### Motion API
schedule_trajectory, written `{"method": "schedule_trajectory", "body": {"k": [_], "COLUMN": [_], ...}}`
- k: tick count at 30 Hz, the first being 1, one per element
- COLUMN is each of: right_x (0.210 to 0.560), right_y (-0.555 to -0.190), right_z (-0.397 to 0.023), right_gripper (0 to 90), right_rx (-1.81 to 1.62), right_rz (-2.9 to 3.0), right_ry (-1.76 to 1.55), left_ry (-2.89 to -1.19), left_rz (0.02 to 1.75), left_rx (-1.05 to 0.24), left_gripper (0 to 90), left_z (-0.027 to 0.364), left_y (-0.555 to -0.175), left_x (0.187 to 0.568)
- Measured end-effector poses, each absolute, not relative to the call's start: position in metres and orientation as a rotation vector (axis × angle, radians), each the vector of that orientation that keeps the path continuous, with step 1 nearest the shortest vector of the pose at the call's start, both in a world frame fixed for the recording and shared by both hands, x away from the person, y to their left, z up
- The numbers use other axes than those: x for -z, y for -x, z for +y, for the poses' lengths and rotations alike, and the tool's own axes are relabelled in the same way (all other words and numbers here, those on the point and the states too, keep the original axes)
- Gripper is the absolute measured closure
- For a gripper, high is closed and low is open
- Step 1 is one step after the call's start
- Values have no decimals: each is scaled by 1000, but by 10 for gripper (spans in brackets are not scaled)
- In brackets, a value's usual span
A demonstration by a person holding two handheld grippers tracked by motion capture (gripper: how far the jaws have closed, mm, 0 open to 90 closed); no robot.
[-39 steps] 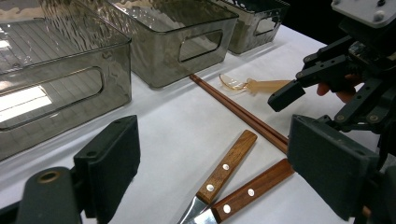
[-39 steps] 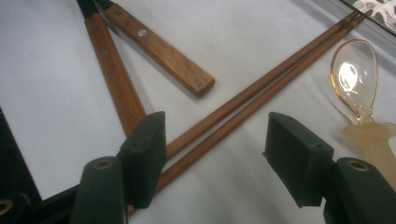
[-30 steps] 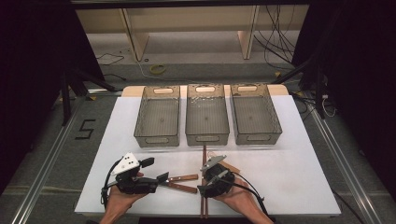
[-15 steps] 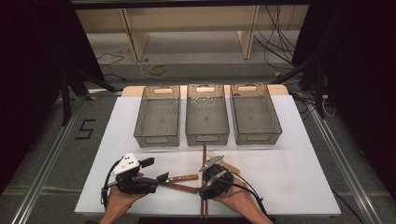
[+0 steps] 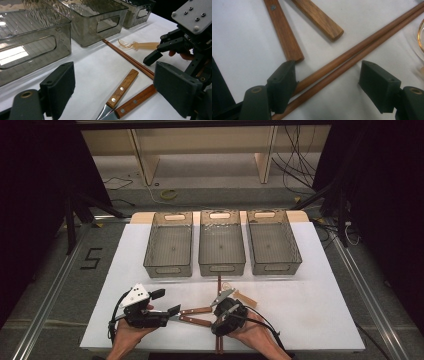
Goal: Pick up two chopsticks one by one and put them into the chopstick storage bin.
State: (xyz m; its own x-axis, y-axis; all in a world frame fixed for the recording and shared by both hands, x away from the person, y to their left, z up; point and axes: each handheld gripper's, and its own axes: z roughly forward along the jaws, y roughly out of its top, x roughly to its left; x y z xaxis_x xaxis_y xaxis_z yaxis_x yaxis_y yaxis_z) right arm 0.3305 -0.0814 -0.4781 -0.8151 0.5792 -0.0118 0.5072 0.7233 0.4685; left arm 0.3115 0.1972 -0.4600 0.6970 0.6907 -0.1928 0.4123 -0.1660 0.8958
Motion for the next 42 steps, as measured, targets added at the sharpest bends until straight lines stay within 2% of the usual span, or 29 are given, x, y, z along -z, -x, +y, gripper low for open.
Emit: {"method": "schedule_trajectory", "body": {"k": [14, 31, 42], "right_x": [472, 466, 462], "right_y": [-330, -335, -336], "right_z": [-77, -91, -102], "right_gripper": [451, 534, 633], "right_rx": [-586, -488, -456], "right_rz": [2813, 2870, 2901], "right_ry": [-765, -756, -712], "left_ry": [-1799, -1807, -1813], "left_rz": [875, 870, 866], "left_rx": [-310, -307, -307], "left_gripper": [172, 173, 175], "left_z": [197, 197, 196], "left_y": [-311, -311, -311], "left_x": [460, 461, 461]}}
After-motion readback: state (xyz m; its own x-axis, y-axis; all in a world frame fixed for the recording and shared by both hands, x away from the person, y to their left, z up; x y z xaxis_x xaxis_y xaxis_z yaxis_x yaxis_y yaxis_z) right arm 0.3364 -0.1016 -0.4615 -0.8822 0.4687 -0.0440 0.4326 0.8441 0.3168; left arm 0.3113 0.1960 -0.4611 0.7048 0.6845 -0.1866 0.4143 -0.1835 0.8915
